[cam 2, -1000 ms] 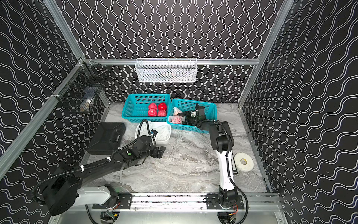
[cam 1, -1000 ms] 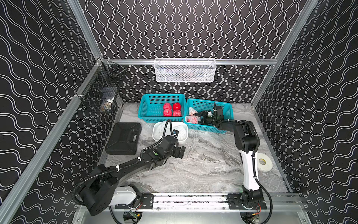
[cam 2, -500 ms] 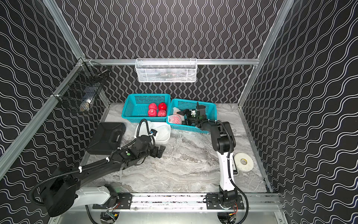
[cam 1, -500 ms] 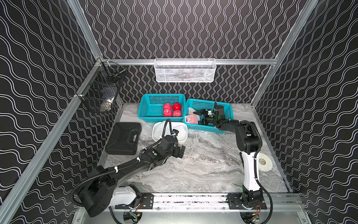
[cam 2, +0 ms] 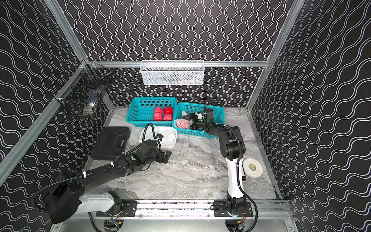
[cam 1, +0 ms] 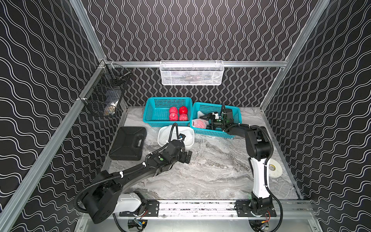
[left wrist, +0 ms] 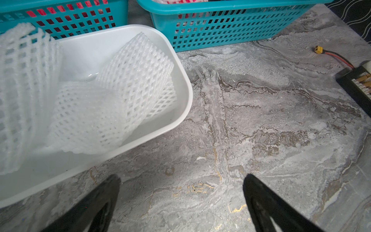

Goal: Remove foam nets from apples
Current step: Pick up the apple from the basket.

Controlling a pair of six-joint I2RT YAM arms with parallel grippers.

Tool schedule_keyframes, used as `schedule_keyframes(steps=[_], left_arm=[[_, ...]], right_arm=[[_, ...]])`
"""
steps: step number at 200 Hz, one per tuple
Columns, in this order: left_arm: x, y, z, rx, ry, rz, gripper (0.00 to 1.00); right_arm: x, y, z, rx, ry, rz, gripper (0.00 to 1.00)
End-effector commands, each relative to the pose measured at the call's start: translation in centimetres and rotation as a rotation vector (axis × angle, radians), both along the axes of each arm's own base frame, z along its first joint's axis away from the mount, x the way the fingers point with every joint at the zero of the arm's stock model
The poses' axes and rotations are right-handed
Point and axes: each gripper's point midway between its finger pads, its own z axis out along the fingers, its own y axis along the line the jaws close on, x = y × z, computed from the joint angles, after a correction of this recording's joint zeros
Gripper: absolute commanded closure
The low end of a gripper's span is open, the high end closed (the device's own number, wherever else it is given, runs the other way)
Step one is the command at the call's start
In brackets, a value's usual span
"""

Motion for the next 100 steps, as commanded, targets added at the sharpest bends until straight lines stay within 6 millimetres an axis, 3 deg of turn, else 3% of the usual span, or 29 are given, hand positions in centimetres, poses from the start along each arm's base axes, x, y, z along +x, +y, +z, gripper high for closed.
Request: schedule_keyframes(steps=[1,68,100], left_arm=[[0.3,-0.2,0.3,0.007,-0.015,-0.008,0.01],[0.6,-0.6,-0.3,0.011,0.001,-0.015,0.01],[0.6,-0.7,-0.7,0.016,0.009,-0.018,0.01]], right_arm=[[-0.3,0.1,-1.3,-0.071,-0.009,0.029,0.13],[0.1,0.9,-2.5,-0.124,-0.03,0.066,0.12],[0.2,0.9,-3.2,-0.115,-0.012,0.067,0.16]])
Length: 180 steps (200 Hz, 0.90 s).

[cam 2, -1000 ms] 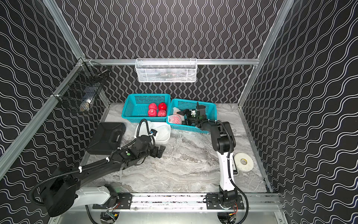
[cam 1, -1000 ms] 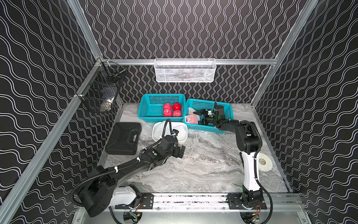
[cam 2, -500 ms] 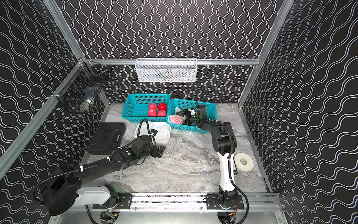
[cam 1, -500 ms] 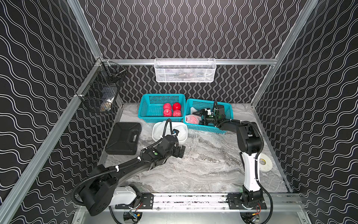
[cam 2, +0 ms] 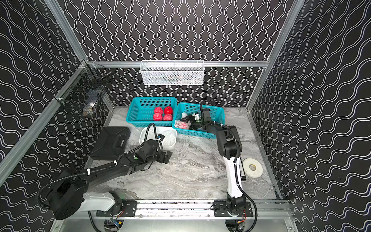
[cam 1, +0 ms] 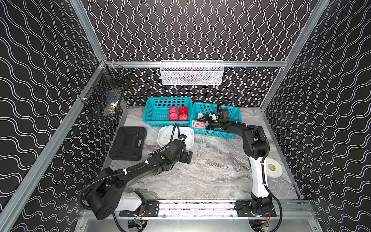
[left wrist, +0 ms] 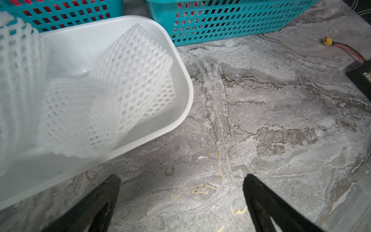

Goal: Remove foam nets from apples
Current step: Pick up the apple from the basket.

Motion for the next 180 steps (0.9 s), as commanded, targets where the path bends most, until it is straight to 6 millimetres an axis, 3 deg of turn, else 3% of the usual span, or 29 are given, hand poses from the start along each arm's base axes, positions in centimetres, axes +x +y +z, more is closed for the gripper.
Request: schedule_keyframes(steps=[1,46,119,180], left_arm=[[0.3,-0.4,0.3,-0.004,-0.016,-0.014,0.01],[0.3,-0.2,0.5,0.002,-0.022,-0.007,0.01],[0.3,0.2,0.9,0.01,-0.034,-0.002,0.01],[0.1,0.5,2.5,-0.004,-0.064,0.006,0.01]], right_arm=[[0.0,-0.1,-0.7,-0.006,0.009,0.0,0.17],[0.4,-0.2,-0.6,0.019,0.025,-0.035,0.23],[0.7,-0.6,1.5,0.042,-0.009,-0.059,0.29],[0.8,-1.1,3.5,0.066,-0.034,-0.071,0.3]])
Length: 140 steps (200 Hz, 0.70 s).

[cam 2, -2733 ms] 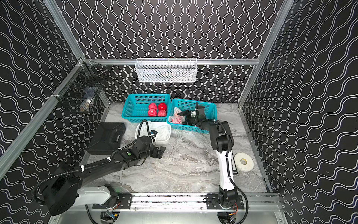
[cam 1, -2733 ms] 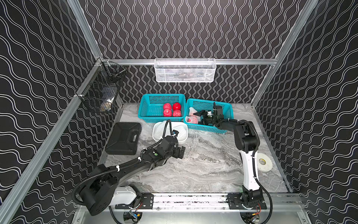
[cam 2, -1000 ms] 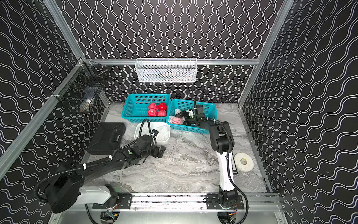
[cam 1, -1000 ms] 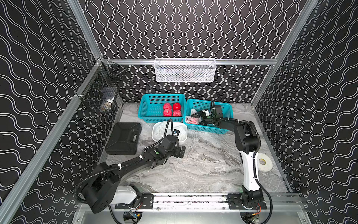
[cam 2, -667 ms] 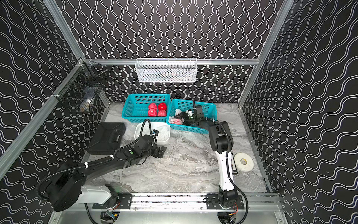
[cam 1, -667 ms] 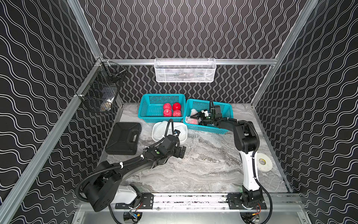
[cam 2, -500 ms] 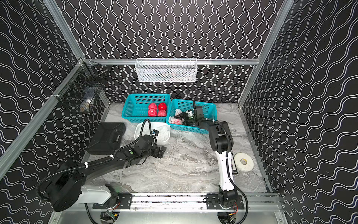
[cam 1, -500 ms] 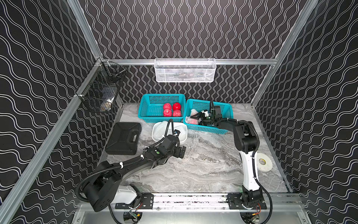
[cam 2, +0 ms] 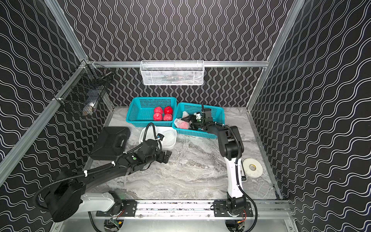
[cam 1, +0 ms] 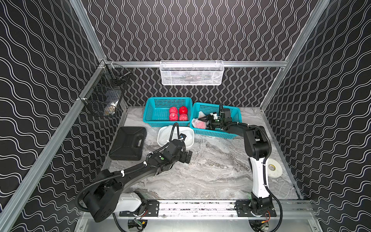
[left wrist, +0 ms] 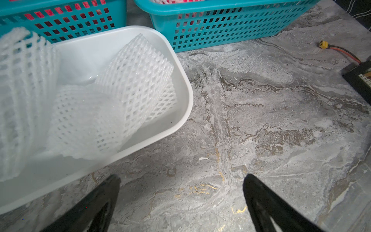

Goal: Remove foam nets from apples
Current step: Pick up the apple from the basket.

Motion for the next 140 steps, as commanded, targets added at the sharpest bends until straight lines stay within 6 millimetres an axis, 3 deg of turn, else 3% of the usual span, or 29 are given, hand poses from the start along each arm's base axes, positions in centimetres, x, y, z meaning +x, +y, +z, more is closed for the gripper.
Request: schedule_keyframes(steps=[1,140], left_arm=[[0.2,0.2,1.1,-0.001,-0.027,0.01,0.01],[-0.2,0.9,4.8,-0.05,-0.104,0.027,0.01]], right_arm=[[0.4,-0.2,2.0,0.022,-0.047,-0.008,0.3],[-0.9,-1.9,11.6,0.025,-0.218,-0.023,0.3]])
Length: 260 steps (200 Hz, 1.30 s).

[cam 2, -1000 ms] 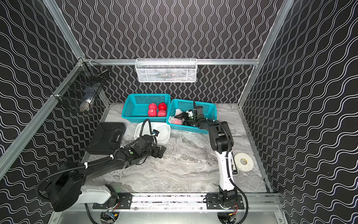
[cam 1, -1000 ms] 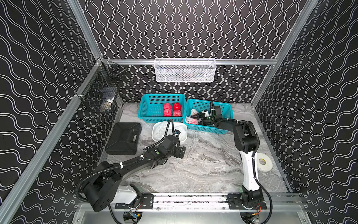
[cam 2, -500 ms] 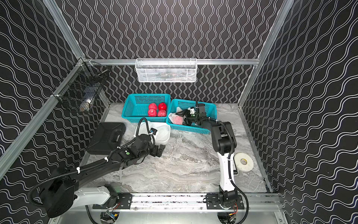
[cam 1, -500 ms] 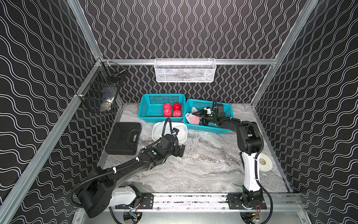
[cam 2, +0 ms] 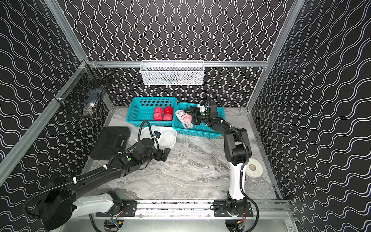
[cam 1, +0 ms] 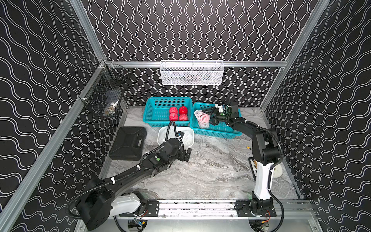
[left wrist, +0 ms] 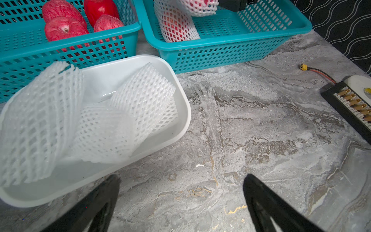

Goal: Remove foam nets from apples
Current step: Pick up the apple from the basket, then place the apple at the center of the board.

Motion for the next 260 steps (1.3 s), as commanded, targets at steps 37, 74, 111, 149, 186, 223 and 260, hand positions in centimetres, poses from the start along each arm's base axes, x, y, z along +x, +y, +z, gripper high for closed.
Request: schedule_keyframes(steps=[37,74,111,149,186,223,260], left_arm=[[-0.5,1.4,2.3,-0.051,-0.088,0.043,0.01],[-1.5,2.2,2.8,-0.106,-0.149,0.05,0.01],[-2.0,2.6,2.9,-0.165,-0.202,0.054,0.01],[-2.3,3.3,2.3,-0.227,-0.219,0.088,0.0],[-3.2,2.2,1.7,-0.299,-0.194,0.008,0.0],[-4.3,1.2,0.2,-0.332,-0.115,-0.056,0.01],[-5.6,-0.5,-1.0,-0.357,-0.089,-0.179,0.0]], right_arm=[[-3.1,-1.0,6.7,-0.062,-0.152,0.011,0.3],[-9.8,-1.1,7.9,-0.196,-0.239,0.044,0.3],[-17.5,0.1,3.5,-0.52,-0.356,0.182,0.27],[-23.0,1.1,-2.3,-0.55,-0.355,0.279,0.29],[-24.7,2.1,-6.8,-0.553,-0.355,0.296,0.29],[-24.8,2.9,-9.0,-0.515,-0.356,0.285,0.29],[-24.6,3.3,-10.3,-0.504,-0.337,0.283,0.27]])
